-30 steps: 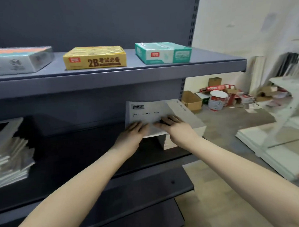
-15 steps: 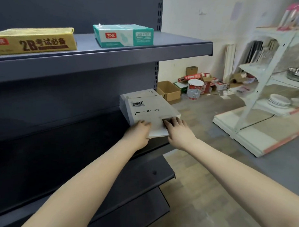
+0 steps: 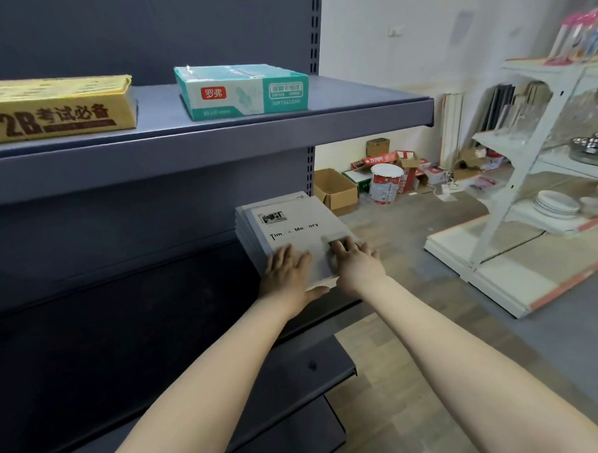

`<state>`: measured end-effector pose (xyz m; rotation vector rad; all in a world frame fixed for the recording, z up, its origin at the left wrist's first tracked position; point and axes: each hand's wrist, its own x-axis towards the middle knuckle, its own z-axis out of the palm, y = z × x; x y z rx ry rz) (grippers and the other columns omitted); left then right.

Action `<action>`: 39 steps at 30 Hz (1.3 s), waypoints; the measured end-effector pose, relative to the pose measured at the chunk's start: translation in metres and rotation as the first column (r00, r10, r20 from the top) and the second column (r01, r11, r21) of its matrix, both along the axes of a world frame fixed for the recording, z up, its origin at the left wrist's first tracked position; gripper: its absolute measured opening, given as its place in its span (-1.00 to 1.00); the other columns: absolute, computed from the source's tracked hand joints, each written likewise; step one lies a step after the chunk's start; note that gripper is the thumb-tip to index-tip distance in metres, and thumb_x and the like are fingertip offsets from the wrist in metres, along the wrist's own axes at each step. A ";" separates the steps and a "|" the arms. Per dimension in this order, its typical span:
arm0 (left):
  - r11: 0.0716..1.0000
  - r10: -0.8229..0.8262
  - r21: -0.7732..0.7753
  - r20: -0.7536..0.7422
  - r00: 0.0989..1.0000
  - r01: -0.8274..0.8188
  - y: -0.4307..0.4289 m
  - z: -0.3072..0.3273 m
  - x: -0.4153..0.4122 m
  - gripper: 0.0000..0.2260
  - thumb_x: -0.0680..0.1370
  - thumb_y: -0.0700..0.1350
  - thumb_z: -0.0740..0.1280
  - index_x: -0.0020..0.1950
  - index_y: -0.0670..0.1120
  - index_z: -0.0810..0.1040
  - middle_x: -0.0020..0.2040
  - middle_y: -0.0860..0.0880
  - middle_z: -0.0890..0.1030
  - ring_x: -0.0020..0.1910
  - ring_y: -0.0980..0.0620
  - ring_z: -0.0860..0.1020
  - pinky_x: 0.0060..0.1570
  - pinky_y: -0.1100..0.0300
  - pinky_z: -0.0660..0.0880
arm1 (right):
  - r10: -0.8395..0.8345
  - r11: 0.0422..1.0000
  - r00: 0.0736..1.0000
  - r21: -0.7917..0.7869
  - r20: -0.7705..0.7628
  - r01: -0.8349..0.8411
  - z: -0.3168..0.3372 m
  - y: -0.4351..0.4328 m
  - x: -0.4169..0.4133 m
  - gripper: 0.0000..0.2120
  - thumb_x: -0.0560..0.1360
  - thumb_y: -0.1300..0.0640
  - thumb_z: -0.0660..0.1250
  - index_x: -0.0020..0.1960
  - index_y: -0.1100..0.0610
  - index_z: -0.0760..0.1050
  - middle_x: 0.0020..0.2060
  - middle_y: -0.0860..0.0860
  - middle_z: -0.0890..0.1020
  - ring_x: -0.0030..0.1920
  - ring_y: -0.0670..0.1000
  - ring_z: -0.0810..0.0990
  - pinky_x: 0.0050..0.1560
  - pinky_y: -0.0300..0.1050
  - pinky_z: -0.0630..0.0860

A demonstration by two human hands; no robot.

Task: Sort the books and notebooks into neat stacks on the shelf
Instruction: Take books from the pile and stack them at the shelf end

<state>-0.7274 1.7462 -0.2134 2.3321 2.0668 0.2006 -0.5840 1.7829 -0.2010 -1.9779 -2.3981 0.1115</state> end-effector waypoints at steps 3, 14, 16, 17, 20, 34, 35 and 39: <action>0.999 0.024 0.026 0.017 1.000 -0.024 0.003 -0.004 -0.001 -0.35 0.50 0.33 0.14 0.49 0.03 0.15 0.54 -0.14 0.07 0.51 -0.13 -0.02 0.48 -0.08 -0.09 | -0.007 1.000 1.000 0.021 0.006 0.007 -0.003 0.004 -0.003 -0.55 0.56 0.07 0.13 0.42 0.05 0.14 0.41 0.15 0.22 0.38 0.33 0.19 0.37 0.20 0.19; 0.999 0.046 -0.002 0.125 0.991 -0.046 0.003 -0.005 0.001 -0.41 0.54 0.28 0.11 0.48 0.03 0.17 0.55 -0.11 0.02 0.52 -0.13 -0.09 0.44 -0.15 0.04 | 0.076 0.996 0.996 0.049 0.046 -0.078 -0.001 0.004 0.002 -0.38 0.40 0.03 0.34 0.37 0.13 0.17 0.28 0.19 0.29 0.24 0.34 0.34 0.26 0.12 0.32; 0.999 0.038 0.007 0.126 0.991 -0.039 0.004 -0.007 0.000 -0.41 0.54 0.27 0.12 0.48 0.02 0.17 0.55 -0.12 0.02 0.52 -0.14 -0.09 0.45 -0.14 0.05 | 0.080 0.995 0.996 0.060 0.043 -0.083 -0.002 0.005 0.003 -0.35 0.38 0.00 0.37 0.37 0.13 0.18 0.27 0.19 0.30 0.22 0.34 0.35 0.25 0.11 0.34; 0.999 0.038 0.012 0.126 0.991 -0.040 0.005 -0.008 0.000 -0.42 0.54 0.27 0.12 0.48 0.02 0.17 0.55 -0.12 0.03 0.52 -0.14 -0.09 0.45 -0.13 0.06 | 0.080 0.995 0.996 0.063 0.041 -0.083 -0.002 0.005 0.002 -0.33 0.38 -0.01 0.38 0.37 0.13 0.18 0.27 0.19 0.30 0.22 0.33 0.35 0.24 0.11 0.34; 0.999 0.039 0.024 0.127 0.991 -0.042 0.005 -0.009 0.000 -0.42 0.54 0.27 0.12 0.48 0.02 0.18 0.55 -0.13 0.03 0.52 -0.14 -0.08 0.44 -0.13 0.07 | 0.082 0.994 0.995 0.066 0.051 -0.086 -0.004 0.006 0.002 -0.31 0.37 -0.03 0.41 0.37 0.15 0.18 0.27 0.19 0.29 0.23 0.33 0.35 0.24 0.13 0.33; 0.998 0.039 0.044 0.141 0.989 -0.045 0.014 -0.008 -0.005 -0.40 0.54 0.29 0.10 0.50 0.02 0.17 0.55 -0.15 0.03 0.51 -0.17 -0.07 0.45 -0.13 0.03 | 0.143 0.990 0.979 -0.031 0.148 -0.139 0.004 0.030 -0.002 -0.17 0.33 -0.02 0.48 0.42 0.11 0.08 0.27 0.18 0.24 0.25 0.38 0.33 0.34 0.18 0.27; 0.998 0.038 0.038 0.142 0.989 -0.044 0.017 -0.008 -0.007 -0.40 0.54 0.29 0.10 0.50 0.03 0.16 0.55 -0.15 0.03 0.51 -0.17 -0.07 0.46 -0.13 0.03 | 0.154 0.988 0.977 -0.041 0.147 -0.149 0.006 0.032 -0.002 -0.16 0.31 -0.02 0.49 0.42 0.11 0.09 0.27 0.17 0.24 0.23 0.36 0.34 0.31 0.14 0.31; 0.998 0.043 0.031 0.148 0.988 -0.049 0.024 -0.008 -0.009 -0.41 0.54 0.28 0.11 0.50 0.03 0.16 0.55 -0.14 0.02 0.52 -0.17 -0.08 0.45 -0.14 0.03 | 0.199 0.979 0.966 -0.075 0.163 -0.189 0.012 0.036 -0.002 -0.11 0.32 -0.01 0.47 0.47 0.08 0.03 0.27 0.14 0.22 0.23 0.30 0.33 0.27 0.07 0.37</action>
